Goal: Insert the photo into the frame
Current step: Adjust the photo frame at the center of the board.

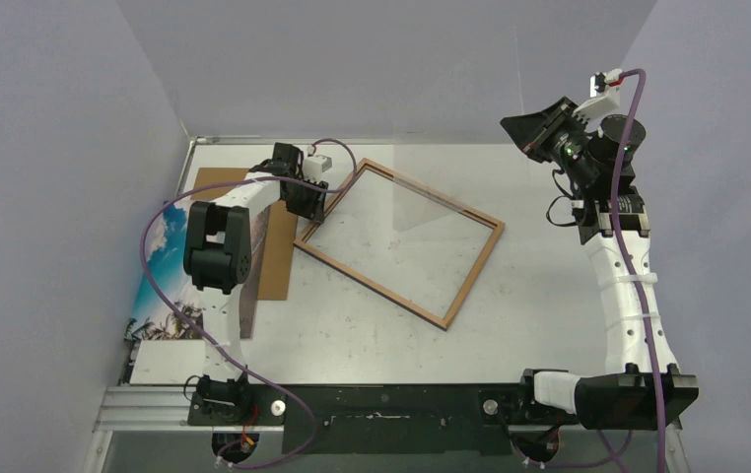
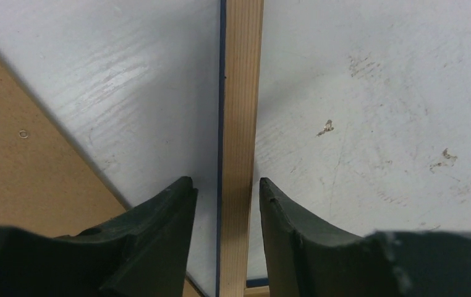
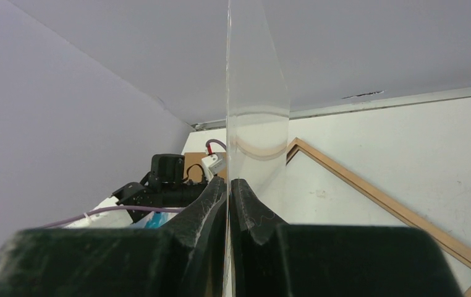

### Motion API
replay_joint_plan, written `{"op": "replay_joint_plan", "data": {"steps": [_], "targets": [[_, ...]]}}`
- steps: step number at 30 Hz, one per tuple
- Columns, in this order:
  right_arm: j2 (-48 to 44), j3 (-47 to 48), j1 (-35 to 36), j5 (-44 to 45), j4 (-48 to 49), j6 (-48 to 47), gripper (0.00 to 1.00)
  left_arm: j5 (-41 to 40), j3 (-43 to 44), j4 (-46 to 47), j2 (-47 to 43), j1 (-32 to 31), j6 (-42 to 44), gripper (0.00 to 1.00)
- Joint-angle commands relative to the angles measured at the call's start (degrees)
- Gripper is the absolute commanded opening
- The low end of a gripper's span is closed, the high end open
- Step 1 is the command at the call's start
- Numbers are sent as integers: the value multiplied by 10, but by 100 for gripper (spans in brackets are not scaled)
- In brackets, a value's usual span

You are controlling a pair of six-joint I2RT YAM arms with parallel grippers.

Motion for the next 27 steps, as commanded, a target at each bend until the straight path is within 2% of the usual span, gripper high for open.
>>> {"op": "replay_joint_plan", "data": {"steps": [1,7,14,17,20,23,27], "targets": [[-15,20,3,-12,39,9,5,13,-29,1,-15,6,6,40],[-15,17,3,-12,38,8,5,27,-71,-8,-39,10,2,23],[-9,9,4,-12,47,14,5,53,-178,-1,-125,10,-73,26],[-5,4,6,-12,54,22,5,62,-229,18,-159,10,-122,32],[1,4,14,-5,52,26,5,86,-258,28,-182,10,-165,50],[3,10,40,13,42,27,5,132,-255,14,-210,20,-177,60],[8,17,90,46,35,46,5,200,-206,-11,-246,80,-200,70]]}}
